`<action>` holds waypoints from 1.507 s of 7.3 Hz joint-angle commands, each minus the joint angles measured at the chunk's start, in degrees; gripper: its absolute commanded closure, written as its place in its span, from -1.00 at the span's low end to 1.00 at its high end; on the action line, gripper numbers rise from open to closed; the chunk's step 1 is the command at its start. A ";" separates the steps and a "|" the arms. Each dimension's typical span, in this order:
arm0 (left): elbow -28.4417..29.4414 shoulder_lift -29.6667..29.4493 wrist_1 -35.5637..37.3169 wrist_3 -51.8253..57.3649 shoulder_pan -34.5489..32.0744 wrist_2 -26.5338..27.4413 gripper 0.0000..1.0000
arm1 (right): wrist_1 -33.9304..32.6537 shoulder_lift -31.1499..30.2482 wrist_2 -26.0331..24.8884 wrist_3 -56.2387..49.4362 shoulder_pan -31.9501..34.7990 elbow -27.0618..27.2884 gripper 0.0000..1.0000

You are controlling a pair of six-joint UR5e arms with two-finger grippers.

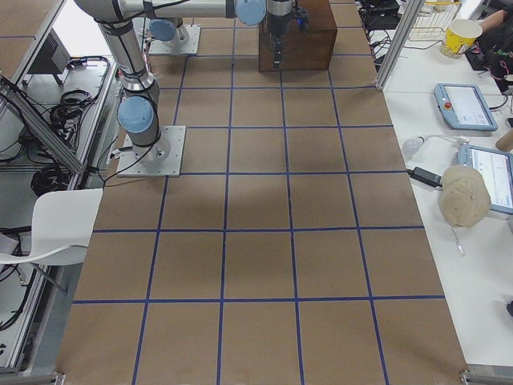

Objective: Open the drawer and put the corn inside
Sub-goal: 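Move the left gripper down along the cabinet side toward the drawer handle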

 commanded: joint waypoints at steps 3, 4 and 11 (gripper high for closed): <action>0.00 0.01 -0.06 -0.05 -0.02 -0.03 -1.00 | 0.00 0.00 0.00 0.00 0.00 0.00 -1.00; 0.00 0.01 -0.06 0.12 -0.02 0.23 -1.00 | 0.00 0.00 0.00 0.00 0.00 0.00 -1.00; -1.58 0.36 0.73 0.83 0.24 0.67 -1.00 | 0.00 0.00 0.00 0.00 0.00 0.00 -1.00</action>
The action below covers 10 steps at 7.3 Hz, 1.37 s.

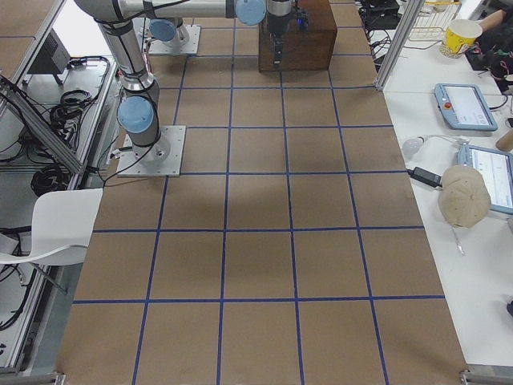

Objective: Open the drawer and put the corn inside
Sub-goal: 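Move the left gripper down along the cabinet side toward the drawer handle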

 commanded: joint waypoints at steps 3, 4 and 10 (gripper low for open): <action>0.17 -0.11 0.20 0.20 0.45 0.23 -1.00 | 0.00 0.00 0.00 0.00 0.00 0.00 -1.00; 0.25 -0.03 0.20 0.21 1.24 0.14 -1.00 | 0.00 0.00 0.00 0.00 0.00 0.00 -1.00; 0.87 -1.34 2.13 11.16 11.95 -0.38 -1.00 | 0.00 0.00 0.00 0.00 0.00 0.00 -1.00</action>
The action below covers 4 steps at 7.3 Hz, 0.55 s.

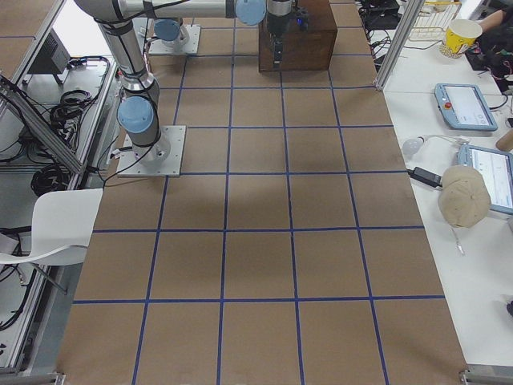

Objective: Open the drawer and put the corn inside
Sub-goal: 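Lower the left gripper beside the white drawer handle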

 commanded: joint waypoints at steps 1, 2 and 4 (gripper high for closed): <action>-0.25 -2.60 1.26 7.88 5.49 -0.22 -1.00 | 0.00 0.00 0.00 0.00 0.00 0.00 -1.00; 0.00 -4.97 4.14 9.32 8.55 -0.48 -1.00 | 0.00 0.00 0.00 0.00 0.00 0.00 -1.00; -0.34 -8.58 6.44 18.51 13.13 -0.40 -1.00 | 0.00 0.00 0.00 0.00 0.00 0.00 -1.00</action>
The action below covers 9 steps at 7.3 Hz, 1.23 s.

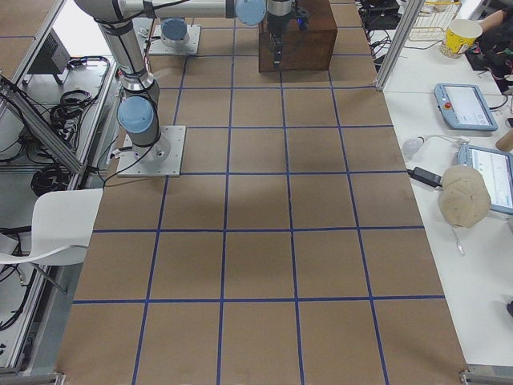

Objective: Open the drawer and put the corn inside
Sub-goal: 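Lower the left gripper beside the white drawer handle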

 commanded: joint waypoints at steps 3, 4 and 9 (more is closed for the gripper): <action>-2.48 -9.92 11.10 8.55 5.12 -4.60 -1.00 | 0.00 0.00 0.00 0.00 0.00 0.00 -1.00; -2.74 -11.42 11.11 8.72 5.82 -7.23 -1.00 | 0.00 0.00 0.00 0.00 0.00 0.00 -1.00; -3.09 -13.89 11.02 9.09 6.44 -12.09 -1.00 | 0.00 0.00 0.00 0.00 0.00 0.00 -1.00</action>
